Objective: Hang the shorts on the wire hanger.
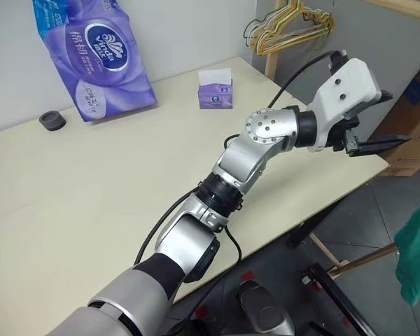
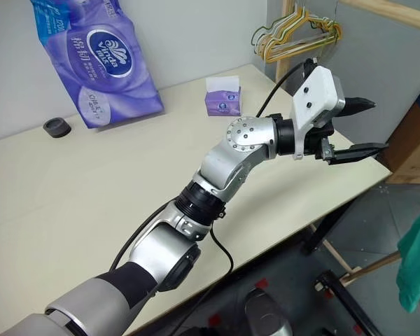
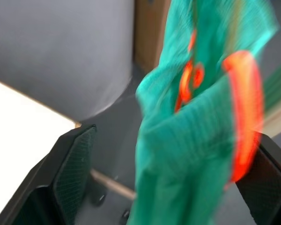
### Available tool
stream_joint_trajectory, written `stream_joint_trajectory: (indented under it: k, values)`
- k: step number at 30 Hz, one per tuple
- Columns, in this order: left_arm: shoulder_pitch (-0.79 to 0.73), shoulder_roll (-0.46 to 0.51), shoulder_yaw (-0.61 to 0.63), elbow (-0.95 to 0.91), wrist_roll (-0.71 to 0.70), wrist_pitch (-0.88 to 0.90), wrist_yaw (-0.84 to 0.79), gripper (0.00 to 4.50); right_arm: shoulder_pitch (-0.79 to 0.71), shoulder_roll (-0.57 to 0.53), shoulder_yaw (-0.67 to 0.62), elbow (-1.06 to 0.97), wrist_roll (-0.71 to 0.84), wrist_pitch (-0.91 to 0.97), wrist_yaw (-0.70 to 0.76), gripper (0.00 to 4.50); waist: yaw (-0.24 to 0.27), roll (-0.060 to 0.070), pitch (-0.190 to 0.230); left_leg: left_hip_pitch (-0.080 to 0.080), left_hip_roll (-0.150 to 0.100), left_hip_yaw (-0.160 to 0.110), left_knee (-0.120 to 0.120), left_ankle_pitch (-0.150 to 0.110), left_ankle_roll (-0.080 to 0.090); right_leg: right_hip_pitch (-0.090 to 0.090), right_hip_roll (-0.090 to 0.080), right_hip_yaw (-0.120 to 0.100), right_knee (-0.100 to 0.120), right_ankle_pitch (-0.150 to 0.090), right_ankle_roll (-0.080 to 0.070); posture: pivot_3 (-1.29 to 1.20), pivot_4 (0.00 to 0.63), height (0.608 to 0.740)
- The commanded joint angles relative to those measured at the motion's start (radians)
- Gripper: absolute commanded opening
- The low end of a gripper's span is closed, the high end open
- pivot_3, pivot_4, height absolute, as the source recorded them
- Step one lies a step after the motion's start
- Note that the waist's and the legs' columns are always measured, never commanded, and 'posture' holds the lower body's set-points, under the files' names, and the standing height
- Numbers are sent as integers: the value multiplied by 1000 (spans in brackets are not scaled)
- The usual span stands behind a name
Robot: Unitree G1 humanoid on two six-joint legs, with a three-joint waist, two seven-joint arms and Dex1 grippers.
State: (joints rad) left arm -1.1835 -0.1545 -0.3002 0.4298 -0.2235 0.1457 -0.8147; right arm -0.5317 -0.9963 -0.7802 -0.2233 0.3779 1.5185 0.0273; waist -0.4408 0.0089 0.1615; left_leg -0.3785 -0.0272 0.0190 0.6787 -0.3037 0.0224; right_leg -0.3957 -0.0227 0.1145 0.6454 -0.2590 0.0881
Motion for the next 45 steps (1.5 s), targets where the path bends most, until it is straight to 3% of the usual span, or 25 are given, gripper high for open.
stream_joint_trajectory:
  k: [1,8,15,20,24,26,31,35,40,45]
  values:
    - [-12,-59,-1,-30,-1,-15,7,3861,-6,-3,1,-211,-28,10,-5,4447,-2,0,0,0,0,0,0,0,0,0,0,0,0,0,0,-465,101,740]
    - [-7,-47,0,-10,8,-25,16,3861,10,-50,169,-462,-63,-121,31,4447,-4,-1,0,0,0,0,0,0,0,0,0,0,0,0,0,-464,112,740]
    - [40,14,27,25,69,-10,120,3861,-35,22,306,-487,-73,-315,75,4447,-8,-2,1,0,0,1,0,0,1,0,0,1,0,0,1,-441,119,740]
    - [101,119,95,53,140,12,286,3861,23,171,377,-484,-52,-447,127,4447,-11,-3,1,1,1,0,1,0,1,0,0,1,2,1,0,-383,114,740]
    - [230,303,253,21,242,87,593,3861,137,300,584,-359,-134,-786,191,4447,-3,-10,-5,0,1,-3,1,0,1,-2,0,-1,5,6,-2,-266,99,740]
    - [304,351,265,-44,278,94,642,3861,139,342,620,-293,-141,-871,224,4447,8,-12,-7,1,1,-3,1,0,1,-5,0,-1,8,7,-2,-228,99,740]
    - [538,408,334,-280,324,214,748,3861,94,462,719,-79,-169,-1070,284,4447,110,-17,-10,-5,-1,-10,5,2,-3,-13,-10,-12,17,7,-3,-127,95,740]
    - [766,367,426,-512,301,359,821,3861,19,577,807,122,-219,-1187,303,4447,194,-21,-12,-5,-1,-17,5,5,-8,-13,-11,-18,19,7,-3,-53,101,740]
    - [848,334,440,-596,316,404,870,3861,6,668,820,247,-228,-1262,309,4447,322,-25,-13,-6,-1,-22,4,11,-12,-13,-11,-22,19,12,-11,7,105,740]
    - [859,335,435,-602,277,389,828,3861,14,724,828,287,-252,-1307,301,4447,398,-31,-17,-5,-1,-21,5,13,-13,-13,-11,-25,18,15,-16,31,102,740]
